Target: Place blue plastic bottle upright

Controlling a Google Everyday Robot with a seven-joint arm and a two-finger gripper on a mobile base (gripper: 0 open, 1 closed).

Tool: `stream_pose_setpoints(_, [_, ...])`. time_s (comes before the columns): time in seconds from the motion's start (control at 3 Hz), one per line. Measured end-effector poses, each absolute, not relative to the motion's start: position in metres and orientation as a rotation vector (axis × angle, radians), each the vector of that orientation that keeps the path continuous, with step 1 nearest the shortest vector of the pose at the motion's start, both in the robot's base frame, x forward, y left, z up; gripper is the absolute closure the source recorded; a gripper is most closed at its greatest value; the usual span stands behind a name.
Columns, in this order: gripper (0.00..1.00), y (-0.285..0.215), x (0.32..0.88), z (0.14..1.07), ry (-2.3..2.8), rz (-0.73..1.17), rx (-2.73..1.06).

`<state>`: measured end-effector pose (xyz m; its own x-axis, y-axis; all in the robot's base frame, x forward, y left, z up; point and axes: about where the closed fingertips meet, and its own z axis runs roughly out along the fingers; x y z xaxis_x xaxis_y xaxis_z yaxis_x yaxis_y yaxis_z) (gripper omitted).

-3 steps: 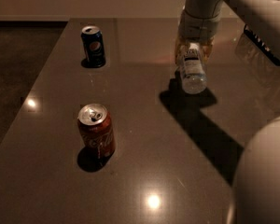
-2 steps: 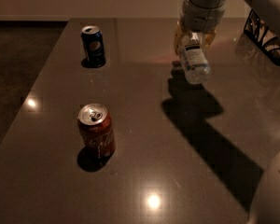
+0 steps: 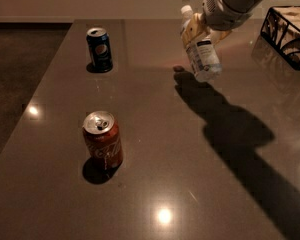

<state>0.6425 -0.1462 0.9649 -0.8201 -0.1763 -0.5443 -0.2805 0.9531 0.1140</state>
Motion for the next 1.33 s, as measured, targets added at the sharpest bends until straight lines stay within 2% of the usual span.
stream_pose_setpoints(0.67, [1.0,-0.138,0.65,0.979,2.27,0.452,-0.401])
stream_pose_setpoints(1.33, [1.0,-0.135,0.647,0.986,2.046,0.48,-0.535])
